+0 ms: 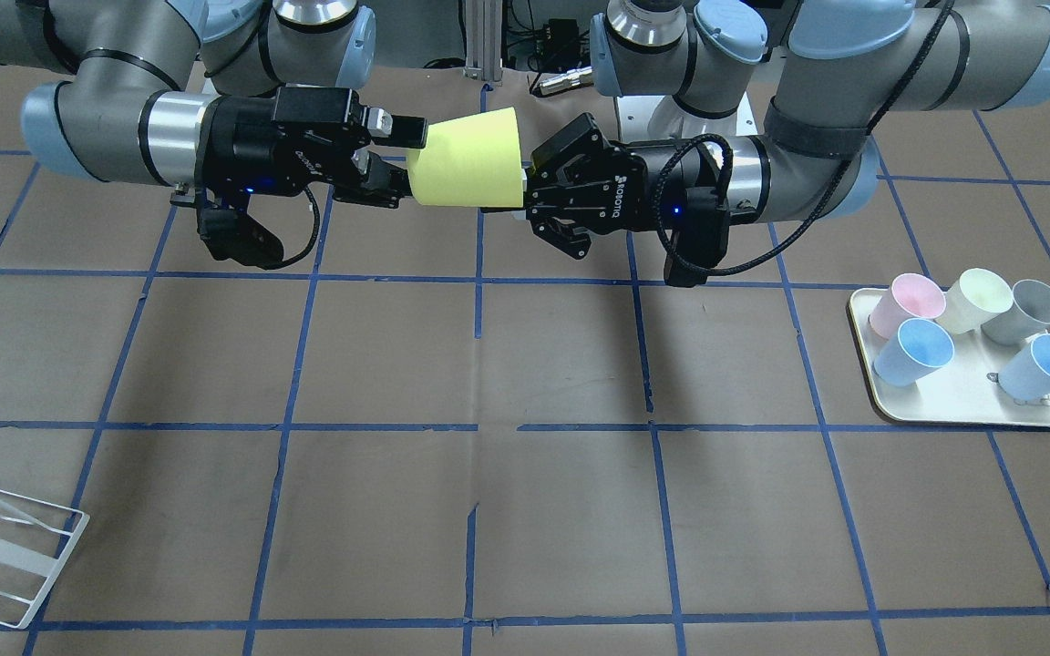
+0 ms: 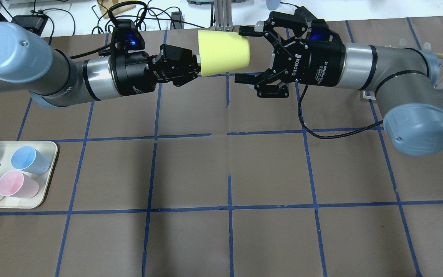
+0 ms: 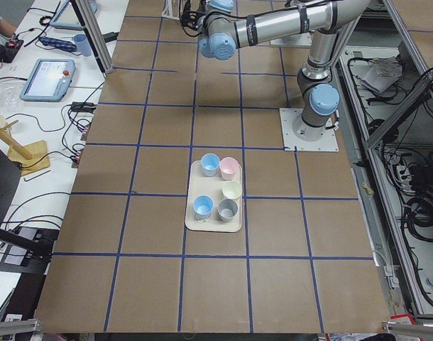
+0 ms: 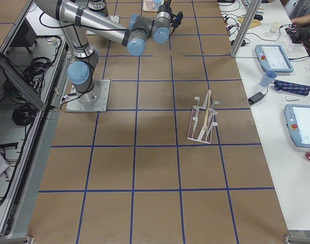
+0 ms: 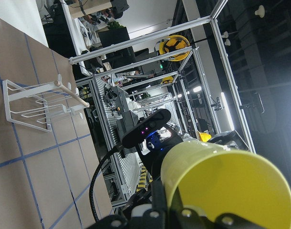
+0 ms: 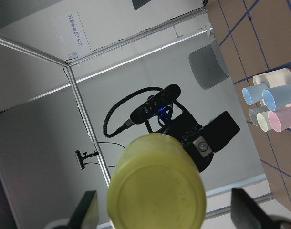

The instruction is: Transfer IKEA cup to right arm and place on rack

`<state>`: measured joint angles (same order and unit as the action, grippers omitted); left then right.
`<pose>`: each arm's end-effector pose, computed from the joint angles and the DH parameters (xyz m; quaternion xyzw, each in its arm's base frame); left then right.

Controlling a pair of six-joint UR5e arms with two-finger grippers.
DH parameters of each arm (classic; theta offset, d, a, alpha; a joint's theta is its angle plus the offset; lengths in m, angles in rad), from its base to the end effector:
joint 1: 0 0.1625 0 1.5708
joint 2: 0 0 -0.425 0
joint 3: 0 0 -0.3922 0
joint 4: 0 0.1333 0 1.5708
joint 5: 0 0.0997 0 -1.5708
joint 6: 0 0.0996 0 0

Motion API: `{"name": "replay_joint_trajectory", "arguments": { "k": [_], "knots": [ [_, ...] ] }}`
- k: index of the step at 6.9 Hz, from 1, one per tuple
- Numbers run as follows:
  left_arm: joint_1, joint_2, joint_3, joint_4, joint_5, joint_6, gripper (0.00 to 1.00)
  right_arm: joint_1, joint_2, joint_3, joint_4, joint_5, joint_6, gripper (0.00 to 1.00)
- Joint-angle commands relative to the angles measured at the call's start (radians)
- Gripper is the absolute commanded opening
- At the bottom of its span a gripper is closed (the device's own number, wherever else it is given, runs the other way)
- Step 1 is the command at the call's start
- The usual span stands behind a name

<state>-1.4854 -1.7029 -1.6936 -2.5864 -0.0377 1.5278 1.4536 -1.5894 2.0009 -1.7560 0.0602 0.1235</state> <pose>-0.1920 -0.4867 0.3908 -0.0477 -0.7015 0.1338 0.6983 0.1785 -0.4742 0.4140 0.1634 0.6663 0.0797 0.7232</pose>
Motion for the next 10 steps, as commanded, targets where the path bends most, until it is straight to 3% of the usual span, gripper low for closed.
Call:
{"name": "replay_joint_trajectory", "arguments": {
  "k": [1, 3, 4, 5, 6, 8, 10],
  "knots": [
    [-0.001, 0.002, 0.0, -0.009, -0.002, 0.0, 0.0, 0.001, -0.003, -0.001, -0.019, -0.005, 0.066, 0.81],
    [-0.001, 0.002, 0.0, -0.014, -0.002, 0.0, 0.0, 0.001, -0.001, -0.001, -0.025, -0.003, 0.07, 0.66],
    [-0.001, 0.003, 0.0, -0.017, -0.001, -0.002, 0.14, 0.001, -0.001, -0.002, -0.025, -0.003, 0.07, 0.56],
    [-0.001, 0.003, 0.006, -0.034, -0.002, -0.003, 0.35, 0.001, -0.003, -0.002, -0.025, -0.003, 0.07, 0.49],
    [-0.001, 0.002, 0.012, -0.038, -0.002, -0.006, 0.97, 0.001, -0.004, -0.002, -0.025, -0.002, 0.07, 0.48],
    [0.005, 0.006, 0.022, -0.052, 0.005, -0.009, 1.0, -0.001, -0.004, -0.004, -0.025, -0.002, 0.071, 0.43],
    [0.019, 0.034, 0.075, -0.063, 0.059, -0.198, 1.0, -0.012, -0.001, -0.025, -0.033, -0.002, 0.117, 0.43]
  ]
}}
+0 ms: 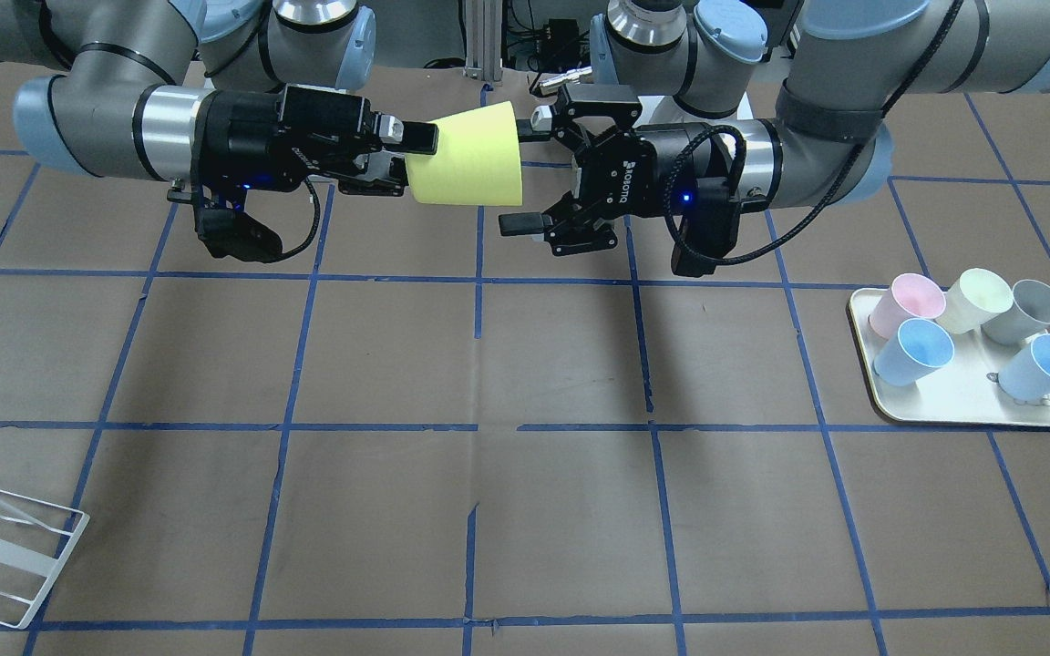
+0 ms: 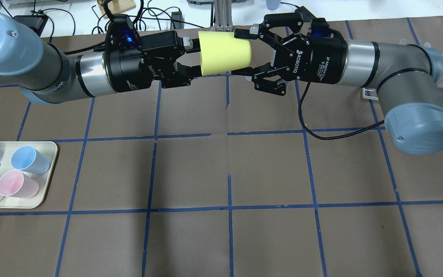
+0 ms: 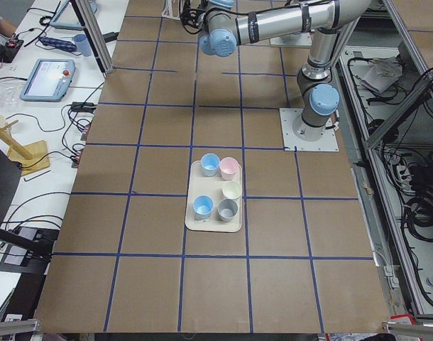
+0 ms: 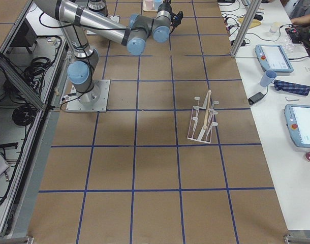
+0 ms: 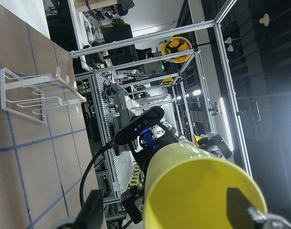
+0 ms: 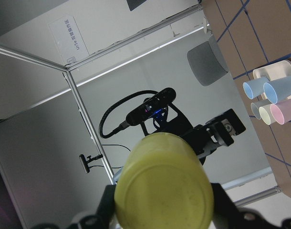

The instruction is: Transfer IKEA cup to right arm and place on rack

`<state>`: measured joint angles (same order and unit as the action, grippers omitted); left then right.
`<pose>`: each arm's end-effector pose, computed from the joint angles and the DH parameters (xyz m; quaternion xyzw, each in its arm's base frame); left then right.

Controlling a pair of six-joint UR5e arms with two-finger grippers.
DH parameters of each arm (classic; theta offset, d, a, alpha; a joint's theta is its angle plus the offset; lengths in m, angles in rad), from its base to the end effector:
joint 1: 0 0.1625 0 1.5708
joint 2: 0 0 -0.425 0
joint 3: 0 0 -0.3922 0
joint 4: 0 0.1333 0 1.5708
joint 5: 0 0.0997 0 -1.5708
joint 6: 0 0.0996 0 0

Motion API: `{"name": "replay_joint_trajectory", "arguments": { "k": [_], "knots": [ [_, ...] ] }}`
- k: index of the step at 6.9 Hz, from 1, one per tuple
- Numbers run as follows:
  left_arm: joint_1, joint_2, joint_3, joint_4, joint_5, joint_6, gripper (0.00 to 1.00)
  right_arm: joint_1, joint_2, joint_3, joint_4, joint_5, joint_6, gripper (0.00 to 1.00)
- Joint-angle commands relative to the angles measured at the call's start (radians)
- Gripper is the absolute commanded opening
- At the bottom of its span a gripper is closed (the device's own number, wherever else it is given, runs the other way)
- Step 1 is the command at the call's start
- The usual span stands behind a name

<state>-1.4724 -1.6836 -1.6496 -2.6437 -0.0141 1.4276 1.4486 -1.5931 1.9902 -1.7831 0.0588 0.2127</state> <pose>-0.1862 -0.4849 0.4155 -0.0181 -0.7054 0.0971 0.7019 0.1760 -0.4763 0.4231 0.1800 0.6623 0.0960 0.7209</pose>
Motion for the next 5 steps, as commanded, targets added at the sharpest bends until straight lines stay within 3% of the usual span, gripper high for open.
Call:
{"name": "replay_joint_trajectory", "arguments": {
  "k": [1, 2, 5],
  "knots": [
    [0.006, 0.021, 0.062, -0.006, 0.066, -0.199, 1.0, -0.011, 0.004, -0.046, -0.005, -0.002, 0.068, 0.43],
    [0.009, 0.024, 0.071, -0.007, 0.091, -0.219, 1.0, -0.025, 0.005, -0.059, -0.005, -0.004, 0.079, 0.43],
    [0.099, 0.036, 0.115, -0.006, 0.316, -0.262, 1.0, -0.092, 0.004, -0.065, -0.007, -0.013, 0.097, 0.43]
  ]
}}
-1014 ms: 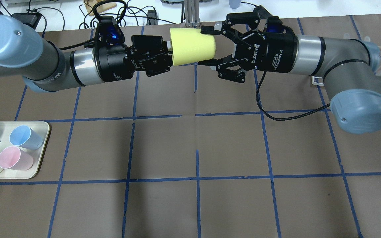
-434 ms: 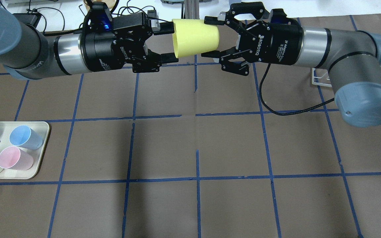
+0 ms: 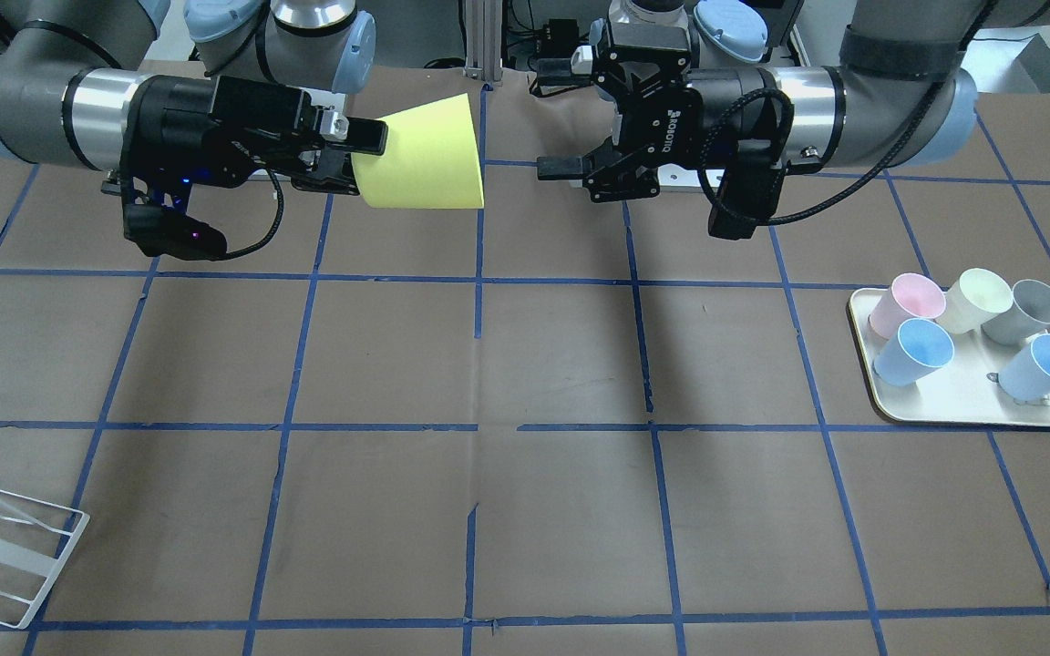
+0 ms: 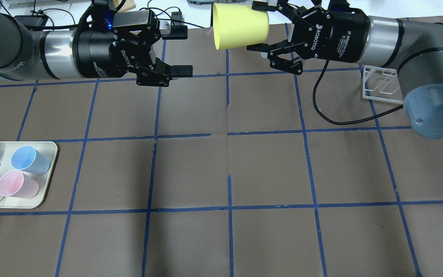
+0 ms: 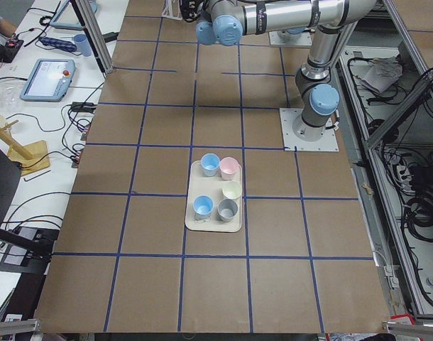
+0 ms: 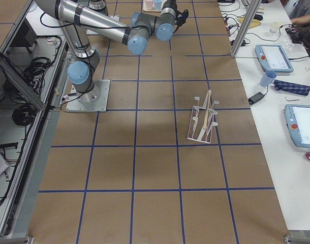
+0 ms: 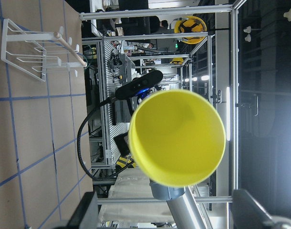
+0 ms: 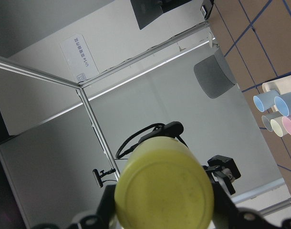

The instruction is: Transfer IKEA cup to right arm and place on rack

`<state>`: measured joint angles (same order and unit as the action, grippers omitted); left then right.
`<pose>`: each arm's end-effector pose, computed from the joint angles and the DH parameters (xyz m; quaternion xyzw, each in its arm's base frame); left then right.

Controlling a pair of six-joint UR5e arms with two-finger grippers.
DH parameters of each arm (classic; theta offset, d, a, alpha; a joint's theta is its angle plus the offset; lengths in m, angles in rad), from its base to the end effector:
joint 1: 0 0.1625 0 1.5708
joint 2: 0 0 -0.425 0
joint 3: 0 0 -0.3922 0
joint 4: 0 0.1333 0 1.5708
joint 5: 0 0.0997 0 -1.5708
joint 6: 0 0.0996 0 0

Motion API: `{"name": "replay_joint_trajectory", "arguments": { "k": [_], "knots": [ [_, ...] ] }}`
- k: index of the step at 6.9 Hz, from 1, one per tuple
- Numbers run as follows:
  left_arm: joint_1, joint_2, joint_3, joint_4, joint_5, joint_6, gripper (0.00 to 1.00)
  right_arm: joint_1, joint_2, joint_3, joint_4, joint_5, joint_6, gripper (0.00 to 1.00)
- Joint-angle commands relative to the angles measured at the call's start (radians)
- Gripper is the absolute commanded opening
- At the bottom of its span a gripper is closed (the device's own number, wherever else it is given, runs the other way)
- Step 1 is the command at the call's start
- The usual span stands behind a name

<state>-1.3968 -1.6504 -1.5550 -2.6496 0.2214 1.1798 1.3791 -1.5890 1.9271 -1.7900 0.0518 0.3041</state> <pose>-0.1497 -0.4799 0.4614 -0.0206 -0.7384 0.0000 0.6741 0.1405 -0.4978 0.4506 0.2104 0.6558 0.0815 0.7205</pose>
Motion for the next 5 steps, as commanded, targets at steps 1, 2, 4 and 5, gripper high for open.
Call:
{"name": "replay_joint_trajectory", "arguments": {
  "k": [1, 2, 4, 5],
  "knots": [
    [0.025, 0.001, 0.053, 0.02, 0.132, -0.116, 1.0, -0.05, 0.0, 0.0, -0.003, -0.029, 0.007, 0.43],
    [0.025, -0.003, 0.094, 0.089, 0.221, -0.22, 1.0, -0.06, -0.008, -0.007, -0.017, -0.206, 0.009, 0.43],
    [0.012, 0.01, 0.116, 0.33, 0.431, -0.519, 1.0, -0.06, -0.058, -0.049, -0.002, -0.503, 0.009, 0.43],
    [0.004, 0.02, 0.116, 0.423, 0.595, -0.575, 1.0, -0.061, -0.077, -0.078, 0.003, -0.662, 0.007, 0.43]
  ]
}}
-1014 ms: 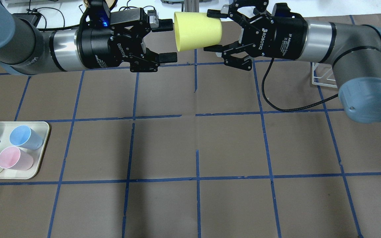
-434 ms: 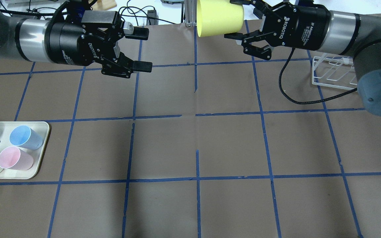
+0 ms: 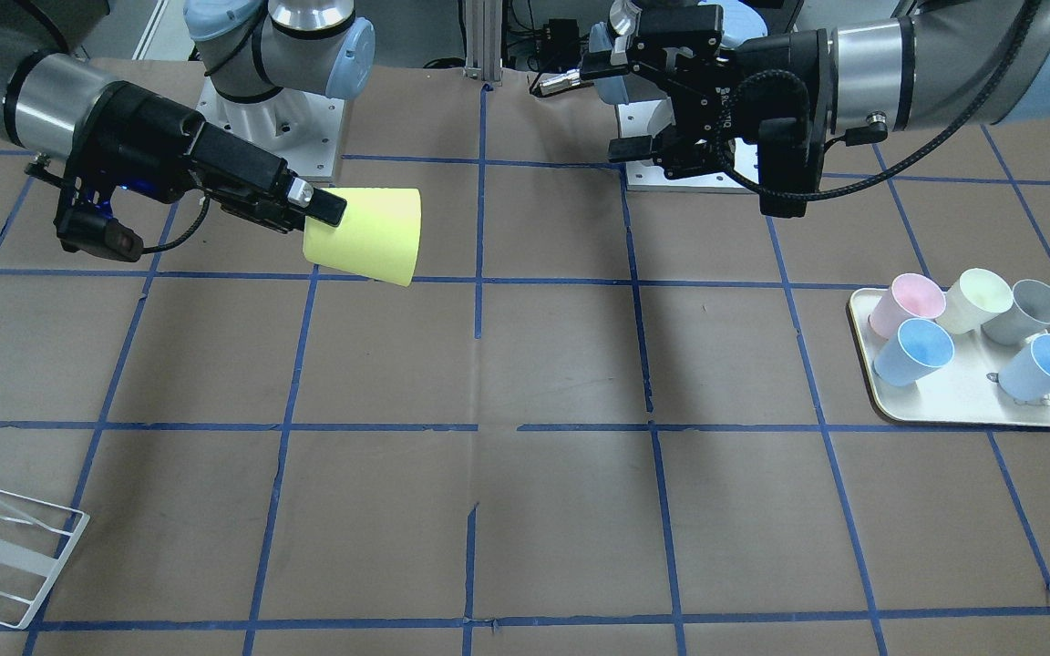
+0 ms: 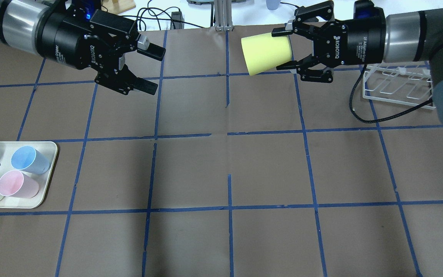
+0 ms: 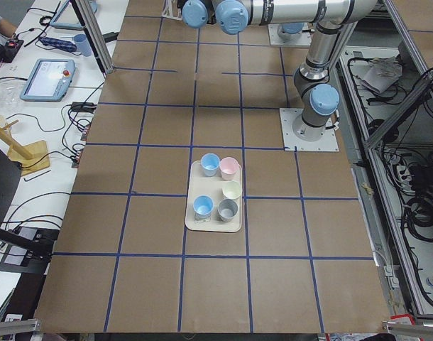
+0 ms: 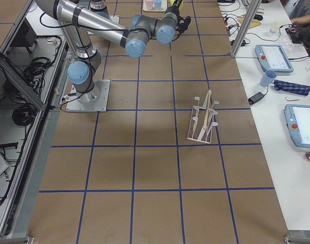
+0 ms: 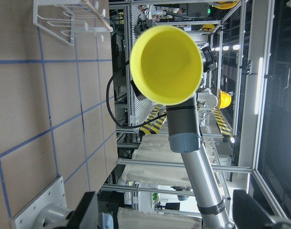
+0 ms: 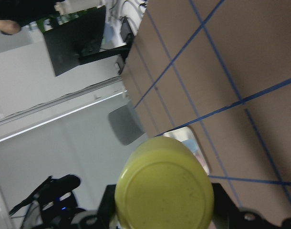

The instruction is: Transfer IKEA cup to right arm and place on rack

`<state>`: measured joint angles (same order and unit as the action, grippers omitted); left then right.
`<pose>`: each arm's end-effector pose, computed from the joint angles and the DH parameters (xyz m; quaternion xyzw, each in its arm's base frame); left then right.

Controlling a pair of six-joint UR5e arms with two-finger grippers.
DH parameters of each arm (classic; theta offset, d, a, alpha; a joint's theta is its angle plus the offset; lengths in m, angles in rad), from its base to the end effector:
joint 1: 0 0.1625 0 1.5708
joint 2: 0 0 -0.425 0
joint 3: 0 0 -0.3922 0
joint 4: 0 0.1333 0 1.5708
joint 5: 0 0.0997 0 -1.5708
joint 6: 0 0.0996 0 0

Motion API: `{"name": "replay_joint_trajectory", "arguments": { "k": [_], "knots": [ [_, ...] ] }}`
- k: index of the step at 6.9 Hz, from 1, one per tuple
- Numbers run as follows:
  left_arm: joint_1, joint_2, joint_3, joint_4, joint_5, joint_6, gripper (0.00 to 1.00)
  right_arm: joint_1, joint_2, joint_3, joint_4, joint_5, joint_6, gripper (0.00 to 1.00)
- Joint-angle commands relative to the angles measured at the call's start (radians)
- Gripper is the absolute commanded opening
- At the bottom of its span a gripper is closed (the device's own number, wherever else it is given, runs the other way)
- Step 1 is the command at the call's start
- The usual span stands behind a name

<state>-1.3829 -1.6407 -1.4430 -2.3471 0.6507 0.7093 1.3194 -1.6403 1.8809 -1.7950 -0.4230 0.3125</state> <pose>-0.1235 -0.4882 0.4981 -0.0654 -0.8507 -0.1035 0.5111 0.1050 -0.4920 0.4505 0.2379 0.8054 0.0235 0.5424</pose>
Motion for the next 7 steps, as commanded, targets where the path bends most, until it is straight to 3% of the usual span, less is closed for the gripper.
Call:
{"name": "replay_joint_trajectory", "arguments": {
  "k": [1, 2, 5, 6, 7],
  "knots": [
    [-0.03, 0.025, 0.004, 0.174, 0.273, -0.225, 1.0, -0.002, -0.038, -0.048, 0.034, -0.33, -0.015, 0.43],
    [-0.071, 0.044, 0.004, 0.225, 0.323, -0.297, 1.0, 0.0, -0.038, -0.061, 0.057, -0.438, -0.045, 0.43],
    [-0.198, 0.094, -0.013, 0.441, 0.591, -0.482, 1.0, 0.0, -0.03, -0.091, 0.08, -0.837, -0.443, 0.41],
    [-0.223, 0.097, -0.019, 0.501, 0.689, -0.531, 1.0, 0.0, -0.023, -0.109, 0.062, -0.941, -0.525, 0.41],
    [-0.229, 0.105, -0.026, 0.547, 0.726, -0.53, 1.0, -0.002, -0.001, -0.144, 0.046, -0.985, -0.583, 0.4]
  ]
}}
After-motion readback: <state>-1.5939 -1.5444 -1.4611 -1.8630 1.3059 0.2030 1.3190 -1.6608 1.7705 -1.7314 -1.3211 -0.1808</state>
